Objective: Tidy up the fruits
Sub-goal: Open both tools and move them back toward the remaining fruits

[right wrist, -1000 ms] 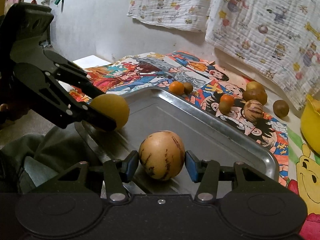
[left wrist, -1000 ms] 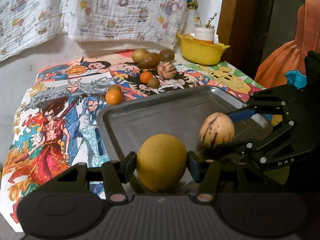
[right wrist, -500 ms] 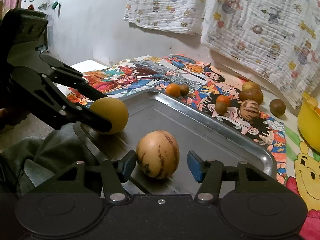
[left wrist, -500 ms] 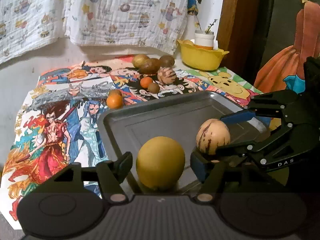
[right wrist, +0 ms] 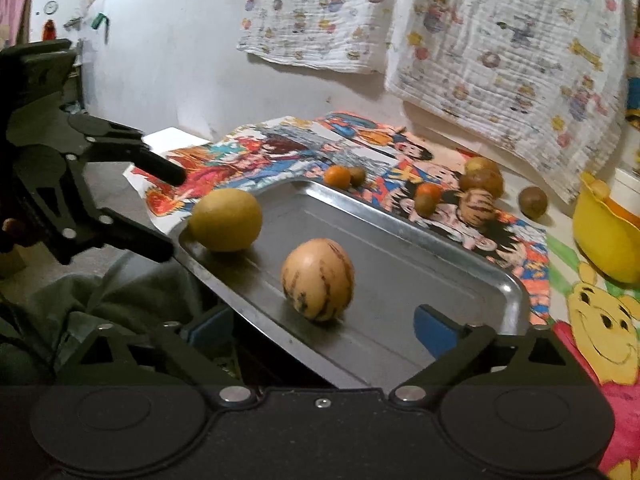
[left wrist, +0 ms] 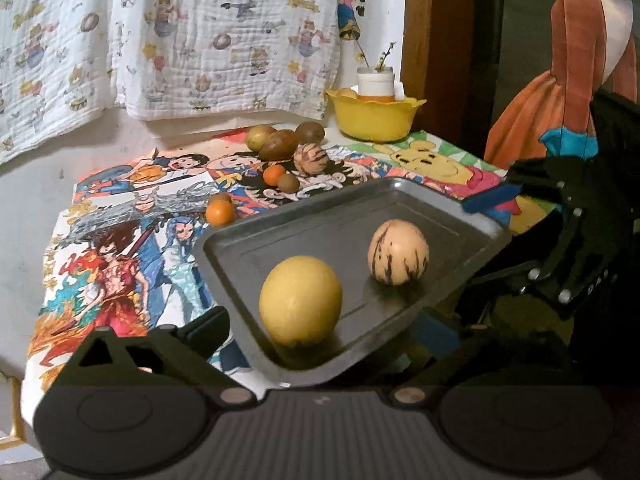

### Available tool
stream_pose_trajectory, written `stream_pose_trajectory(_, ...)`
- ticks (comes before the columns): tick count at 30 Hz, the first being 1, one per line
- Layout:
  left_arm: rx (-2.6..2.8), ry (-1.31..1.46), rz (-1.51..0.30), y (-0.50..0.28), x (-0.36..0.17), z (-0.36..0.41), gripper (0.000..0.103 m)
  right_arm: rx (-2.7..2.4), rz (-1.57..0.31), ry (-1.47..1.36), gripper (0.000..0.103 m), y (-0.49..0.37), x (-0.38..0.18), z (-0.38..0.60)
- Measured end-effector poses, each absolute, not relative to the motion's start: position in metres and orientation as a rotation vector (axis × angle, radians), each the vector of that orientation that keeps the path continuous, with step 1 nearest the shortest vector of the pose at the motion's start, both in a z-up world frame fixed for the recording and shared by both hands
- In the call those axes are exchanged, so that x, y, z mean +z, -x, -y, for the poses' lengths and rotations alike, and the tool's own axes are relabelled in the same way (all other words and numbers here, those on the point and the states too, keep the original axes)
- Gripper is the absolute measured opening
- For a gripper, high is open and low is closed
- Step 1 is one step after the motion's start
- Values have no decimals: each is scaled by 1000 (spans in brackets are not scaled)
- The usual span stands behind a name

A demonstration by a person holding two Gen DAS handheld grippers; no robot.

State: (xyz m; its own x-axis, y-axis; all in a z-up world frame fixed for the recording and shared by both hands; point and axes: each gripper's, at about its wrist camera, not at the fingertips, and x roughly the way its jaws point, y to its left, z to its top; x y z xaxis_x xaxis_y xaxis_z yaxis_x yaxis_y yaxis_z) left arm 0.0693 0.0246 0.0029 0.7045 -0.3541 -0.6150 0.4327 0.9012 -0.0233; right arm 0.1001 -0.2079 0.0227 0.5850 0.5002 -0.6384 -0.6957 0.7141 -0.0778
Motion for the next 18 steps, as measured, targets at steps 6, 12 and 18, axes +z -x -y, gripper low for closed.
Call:
stream_pose_trajectory(6, -398, -144, -674, -63, 6, -34, 102, 624, -648, 305, 102, -100, 23, 225)
stream_pose_trajectory(12, -321, -110, -674, -68, 14, -50, 102, 513, -667, 223, 102, -111, 23, 242)
stream_pose_trajectory(18, -243, -91, -652, -85, 26, -65, 102, 425, -679, 143, 102, -132, 24, 253)
